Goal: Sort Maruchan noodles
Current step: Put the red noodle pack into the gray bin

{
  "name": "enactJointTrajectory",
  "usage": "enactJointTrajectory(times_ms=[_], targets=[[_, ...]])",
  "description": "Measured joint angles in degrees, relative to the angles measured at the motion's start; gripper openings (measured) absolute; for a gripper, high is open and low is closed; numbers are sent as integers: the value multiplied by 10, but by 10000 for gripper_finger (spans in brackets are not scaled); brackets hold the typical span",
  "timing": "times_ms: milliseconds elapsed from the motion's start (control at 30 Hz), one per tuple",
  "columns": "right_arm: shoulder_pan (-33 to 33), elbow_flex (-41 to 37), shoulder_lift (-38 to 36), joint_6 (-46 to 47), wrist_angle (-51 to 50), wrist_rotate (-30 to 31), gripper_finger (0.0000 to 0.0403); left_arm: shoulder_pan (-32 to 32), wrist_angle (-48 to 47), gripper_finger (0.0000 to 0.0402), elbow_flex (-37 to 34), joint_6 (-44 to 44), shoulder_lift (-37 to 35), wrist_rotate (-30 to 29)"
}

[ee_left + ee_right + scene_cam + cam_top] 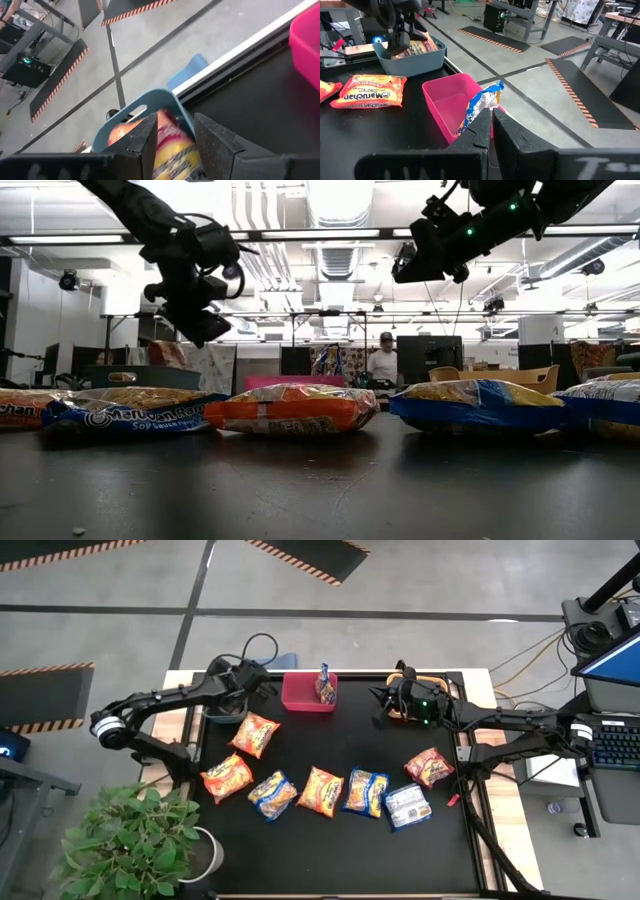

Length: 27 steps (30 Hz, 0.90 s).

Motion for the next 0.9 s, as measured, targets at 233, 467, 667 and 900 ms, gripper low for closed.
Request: enactJointTrajectory(times_ms=[233,467,667,900], targets=[[0,0,0,0,0,0,9,0,16,111,0,-4,-2,-3],[0,0,0,0,-1,0,9,20,-103,111,30,-174,-9,-63],[0,0,0,-5,-1,0,9,30,-178,121,68,-235,-9,-39],[0,0,0,-5,-1,0,9,52,-193,166,69,-255,-9,46]])
